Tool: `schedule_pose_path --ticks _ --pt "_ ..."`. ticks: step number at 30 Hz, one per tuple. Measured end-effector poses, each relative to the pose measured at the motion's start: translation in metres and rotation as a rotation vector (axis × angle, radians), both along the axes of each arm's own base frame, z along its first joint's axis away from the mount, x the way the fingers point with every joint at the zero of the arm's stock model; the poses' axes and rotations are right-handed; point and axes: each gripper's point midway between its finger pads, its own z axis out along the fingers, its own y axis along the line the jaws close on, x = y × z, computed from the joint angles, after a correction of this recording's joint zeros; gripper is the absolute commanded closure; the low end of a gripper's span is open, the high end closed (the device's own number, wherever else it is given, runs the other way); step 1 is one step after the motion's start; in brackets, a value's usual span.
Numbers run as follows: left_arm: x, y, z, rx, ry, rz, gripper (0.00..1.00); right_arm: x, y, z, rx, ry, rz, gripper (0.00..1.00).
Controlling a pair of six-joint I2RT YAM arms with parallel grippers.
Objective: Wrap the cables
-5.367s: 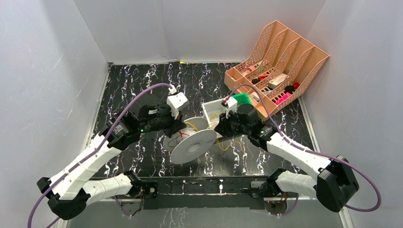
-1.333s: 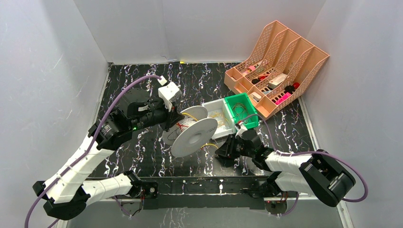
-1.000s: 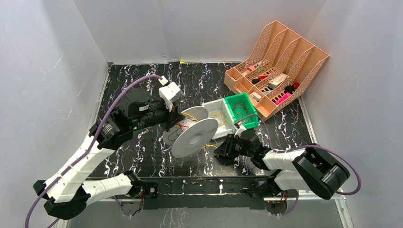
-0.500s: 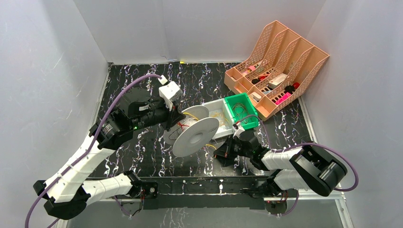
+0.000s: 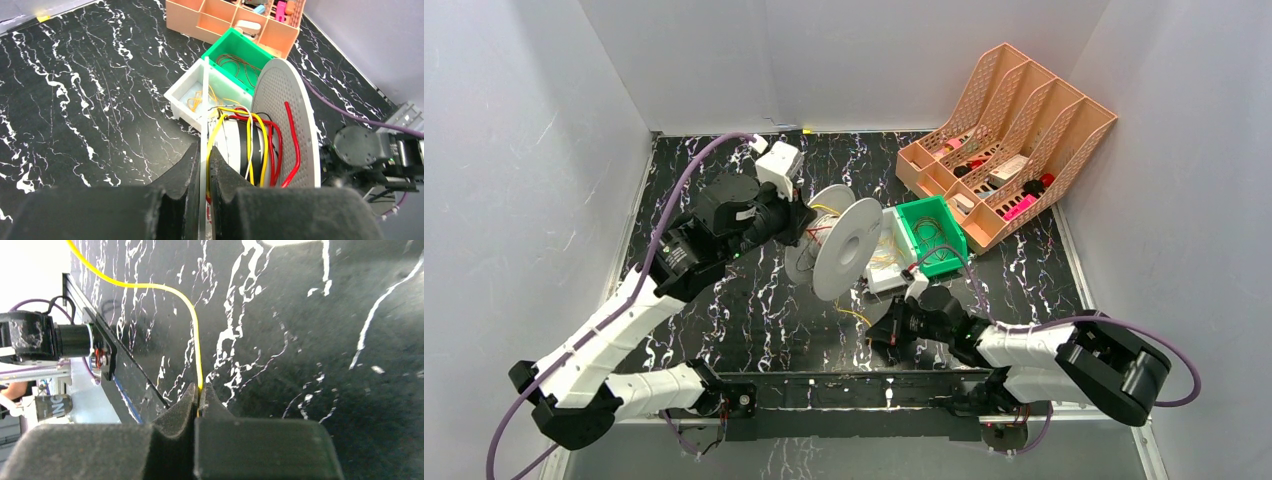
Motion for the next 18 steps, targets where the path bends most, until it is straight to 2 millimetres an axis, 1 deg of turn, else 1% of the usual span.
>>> schedule_pose_path --ticks 3,5,9,12,15,18 --pt "0.010 0.000 0.001 -0.011 -0.006 0.053 1.00 -0.010 0.004 0.001 -0.017 -0.010 0.029 1.00" --pt "0.018 0.002 0.001 -0.015 -0.016 0.092 1.00 -0.013 0.007 0.006 -0.022 -0.024 0.043 1.00" --pt "0.031 0.007 0.000 -0.019 -0.029 0.173 1.00 -0.017 0.015 0.026 -0.009 -0.058 0.063 1.00" --pt "0.039 0.011 -0.006 -0.015 -0.031 0.232 1.00 -0.018 0.022 0.048 0.009 -0.087 0.073 1.00" --pt "0.046 0.014 -0.013 -0.001 -0.026 0.277 1.00 -0.020 0.032 0.082 0.047 -0.128 0.091 1.00" --pt "0.054 0.014 -0.020 0.009 -0.021 0.314 1.00 -0.024 0.039 0.110 0.079 -0.167 0.112 1.00"
